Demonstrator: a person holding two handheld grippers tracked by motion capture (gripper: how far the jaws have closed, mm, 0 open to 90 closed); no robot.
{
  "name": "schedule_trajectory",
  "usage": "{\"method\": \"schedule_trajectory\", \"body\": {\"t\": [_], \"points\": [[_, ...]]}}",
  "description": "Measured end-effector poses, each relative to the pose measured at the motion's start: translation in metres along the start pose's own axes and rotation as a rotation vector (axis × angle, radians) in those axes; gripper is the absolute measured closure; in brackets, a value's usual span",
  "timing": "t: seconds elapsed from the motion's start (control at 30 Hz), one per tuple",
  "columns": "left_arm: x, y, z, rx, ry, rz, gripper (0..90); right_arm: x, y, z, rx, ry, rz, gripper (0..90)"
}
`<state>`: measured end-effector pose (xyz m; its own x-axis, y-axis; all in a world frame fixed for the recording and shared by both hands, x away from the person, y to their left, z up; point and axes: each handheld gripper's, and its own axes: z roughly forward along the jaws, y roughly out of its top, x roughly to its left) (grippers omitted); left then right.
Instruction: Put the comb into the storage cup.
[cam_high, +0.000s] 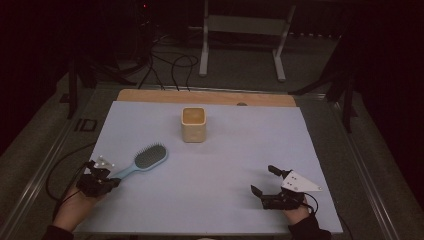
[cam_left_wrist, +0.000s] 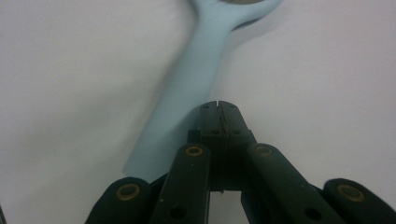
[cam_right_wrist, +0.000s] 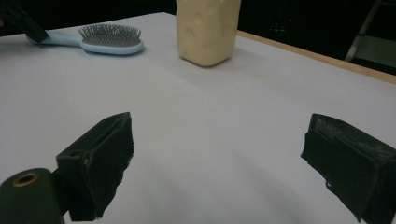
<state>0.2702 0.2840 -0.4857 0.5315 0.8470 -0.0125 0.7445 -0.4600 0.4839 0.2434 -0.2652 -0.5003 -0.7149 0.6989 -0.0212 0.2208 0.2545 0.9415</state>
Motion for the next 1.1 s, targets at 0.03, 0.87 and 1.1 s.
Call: {"method": "schedule_trajectory", "body": {"t": [0.03,0.87,1.1], "points": [[-0.001,0.001,-0.001,0.003,0.003,0.008,90.0,0.000,0.000,0.000,0.001,0.000,0.001,8.3],[0.012,0.029,-0.034,-0.001,-0.088,0.088,89.4,0.000,0.000,0.001,-0.001,0.000,0.004,8.3],[0.017,0.039,-0.035,-0.001,-0.102,0.100,81.7,0.000,0.000,0.001,-0.001,0.001,0.003,8.3]]}}
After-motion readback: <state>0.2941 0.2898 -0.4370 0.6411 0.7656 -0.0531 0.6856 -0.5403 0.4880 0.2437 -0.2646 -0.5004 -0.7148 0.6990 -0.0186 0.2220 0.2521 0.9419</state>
